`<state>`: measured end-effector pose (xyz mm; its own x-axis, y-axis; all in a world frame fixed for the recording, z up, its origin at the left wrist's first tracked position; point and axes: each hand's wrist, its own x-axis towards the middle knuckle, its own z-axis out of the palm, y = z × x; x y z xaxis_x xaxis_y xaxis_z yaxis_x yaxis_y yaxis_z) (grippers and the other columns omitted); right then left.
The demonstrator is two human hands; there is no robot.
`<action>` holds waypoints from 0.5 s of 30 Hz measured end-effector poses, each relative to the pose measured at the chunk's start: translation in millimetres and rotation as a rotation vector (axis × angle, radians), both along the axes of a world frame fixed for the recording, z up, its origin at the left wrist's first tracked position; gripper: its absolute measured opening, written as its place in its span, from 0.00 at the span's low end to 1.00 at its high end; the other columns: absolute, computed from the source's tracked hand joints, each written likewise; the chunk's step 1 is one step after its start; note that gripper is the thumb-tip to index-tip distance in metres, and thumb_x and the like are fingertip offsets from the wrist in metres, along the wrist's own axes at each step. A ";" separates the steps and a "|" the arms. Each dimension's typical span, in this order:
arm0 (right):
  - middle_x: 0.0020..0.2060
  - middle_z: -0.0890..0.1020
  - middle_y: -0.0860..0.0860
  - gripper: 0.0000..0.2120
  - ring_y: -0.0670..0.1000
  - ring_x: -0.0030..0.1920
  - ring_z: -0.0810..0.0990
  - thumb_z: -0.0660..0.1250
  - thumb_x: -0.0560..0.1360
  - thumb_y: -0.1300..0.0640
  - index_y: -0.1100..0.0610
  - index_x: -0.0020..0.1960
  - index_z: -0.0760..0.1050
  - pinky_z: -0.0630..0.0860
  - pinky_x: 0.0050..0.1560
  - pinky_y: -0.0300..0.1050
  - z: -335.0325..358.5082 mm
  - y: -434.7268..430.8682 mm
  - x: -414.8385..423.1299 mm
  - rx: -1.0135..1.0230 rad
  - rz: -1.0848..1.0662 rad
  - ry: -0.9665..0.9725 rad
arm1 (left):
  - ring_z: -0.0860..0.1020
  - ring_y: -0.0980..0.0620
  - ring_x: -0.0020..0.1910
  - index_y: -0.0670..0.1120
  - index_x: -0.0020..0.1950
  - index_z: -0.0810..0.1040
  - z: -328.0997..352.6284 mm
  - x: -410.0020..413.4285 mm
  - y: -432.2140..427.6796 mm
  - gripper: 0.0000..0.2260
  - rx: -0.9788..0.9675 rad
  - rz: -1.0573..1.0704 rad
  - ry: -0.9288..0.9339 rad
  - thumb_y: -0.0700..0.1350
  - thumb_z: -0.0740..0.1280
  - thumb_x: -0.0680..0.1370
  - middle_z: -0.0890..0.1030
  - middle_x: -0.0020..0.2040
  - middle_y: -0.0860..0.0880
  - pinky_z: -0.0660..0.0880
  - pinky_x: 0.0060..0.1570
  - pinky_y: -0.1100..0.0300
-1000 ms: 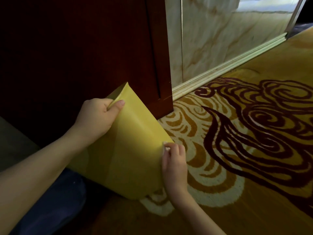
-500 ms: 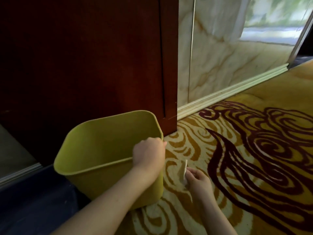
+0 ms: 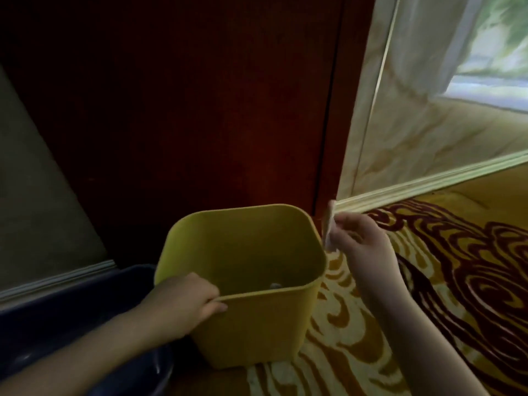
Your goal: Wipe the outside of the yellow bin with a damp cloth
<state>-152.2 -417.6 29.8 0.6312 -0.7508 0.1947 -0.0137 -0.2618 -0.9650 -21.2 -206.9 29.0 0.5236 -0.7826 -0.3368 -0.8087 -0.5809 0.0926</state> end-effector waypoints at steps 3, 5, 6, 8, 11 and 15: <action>0.42 0.80 0.47 0.05 0.45 0.41 0.79 0.65 0.75 0.60 0.54 0.50 0.75 0.77 0.36 0.34 7.9 19.2 49.2 -0.388 0.220 0.147 | 0.69 0.57 0.32 0.52 0.35 0.69 -13.8 -12.0 -7.0 0.15 -0.108 -0.026 -0.100 0.56 0.55 0.79 0.70 0.32 0.55 0.68 0.37 0.61; 0.44 0.78 0.48 0.06 0.47 0.43 0.77 0.65 0.75 0.63 0.56 0.51 0.75 0.76 0.41 0.36 1.6 27.5 82.3 -0.601 0.386 0.298 | 0.73 0.54 0.35 0.48 0.39 0.74 -21.3 -17.7 -13.4 0.16 -0.146 -0.029 -0.129 0.56 0.55 0.79 0.73 0.34 0.53 0.73 0.41 0.57; 0.45 0.78 0.50 0.06 0.49 0.46 0.78 0.65 0.75 0.64 0.57 0.51 0.75 0.76 0.45 0.38 -4.5 30.2 97.1 -0.681 0.467 0.378 | 0.74 0.52 0.36 0.47 0.41 0.76 -23.4 -18.8 -15.4 0.17 -0.142 -0.033 -0.108 0.56 0.55 0.79 0.75 0.35 0.51 0.74 0.42 0.55; 0.50 0.80 0.55 0.07 0.53 0.50 0.78 0.65 0.74 0.64 0.59 0.52 0.75 0.75 0.51 0.43 -20.9 32.7 121.9 -0.807 0.605 0.543 | 0.75 0.52 0.35 0.48 0.41 0.78 -22.1 -15.1 -14.0 0.18 -0.130 0.022 0.041 0.59 0.57 0.77 0.76 0.35 0.51 0.74 0.39 0.56; 0.52 0.80 0.58 0.09 0.56 0.53 0.78 0.65 0.75 0.62 0.59 0.54 0.76 0.73 0.54 0.47 -42.1 38.2 148.1 -0.899 0.754 0.777 | 0.79 0.53 0.34 0.52 0.42 0.79 -5.0 6.9 -3.1 0.17 -0.270 0.231 0.232 0.60 0.57 0.76 0.82 0.37 0.51 0.77 0.38 0.56; 0.53 0.80 0.59 0.10 0.57 0.53 0.78 0.62 0.76 0.64 0.59 0.55 0.77 0.73 0.53 0.48 -47.6 46.7 157.4 -0.856 0.765 0.889 | 0.78 0.55 0.33 0.49 0.44 0.79 16.0 51.1 11.6 0.11 -0.664 0.489 -0.110 0.49 0.58 0.79 0.82 0.40 0.51 0.73 0.31 0.62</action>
